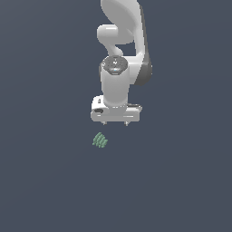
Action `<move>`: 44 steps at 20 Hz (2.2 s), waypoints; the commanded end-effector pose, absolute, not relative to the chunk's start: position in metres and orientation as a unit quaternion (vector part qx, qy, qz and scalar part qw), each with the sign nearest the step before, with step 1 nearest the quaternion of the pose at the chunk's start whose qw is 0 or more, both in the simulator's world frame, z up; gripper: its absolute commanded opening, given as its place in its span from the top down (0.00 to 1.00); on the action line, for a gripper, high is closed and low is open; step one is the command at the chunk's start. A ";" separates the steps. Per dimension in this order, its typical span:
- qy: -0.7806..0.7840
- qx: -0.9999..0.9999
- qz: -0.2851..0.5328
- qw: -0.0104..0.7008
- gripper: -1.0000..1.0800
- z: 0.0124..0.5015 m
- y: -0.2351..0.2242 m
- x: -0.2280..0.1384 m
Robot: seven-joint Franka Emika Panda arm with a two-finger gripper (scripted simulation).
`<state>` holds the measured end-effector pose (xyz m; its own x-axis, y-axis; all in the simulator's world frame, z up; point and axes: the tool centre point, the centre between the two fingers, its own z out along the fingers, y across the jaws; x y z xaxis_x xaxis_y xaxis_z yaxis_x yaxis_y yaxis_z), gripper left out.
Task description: Pick up the object and move it to a goal position.
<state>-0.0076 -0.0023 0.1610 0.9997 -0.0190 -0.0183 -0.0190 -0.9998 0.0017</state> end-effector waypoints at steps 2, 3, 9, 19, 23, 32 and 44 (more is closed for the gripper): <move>-0.009 1.000 -0.008 0.001 0.04 0.162 -0.002 -0.007; -0.009 1.000 -0.006 0.002 0.04 0.164 -0.003 -0.006; 0.003 1.000 0.024 0.011 0.04 0.191 -0.004 0.010; -0.024 0.999 0.022 0.008 0.04 0.182 -0.011 0.013; -0.064 0.998 0.018 0.005 0.04 0.169 -0.022 0.015; -0.194 0.981 0.006 0.000 0.04 0.125 -0.061 0.020; -0.255 0.967 0.000 0.000 0.04 0.103 -0.080 0.020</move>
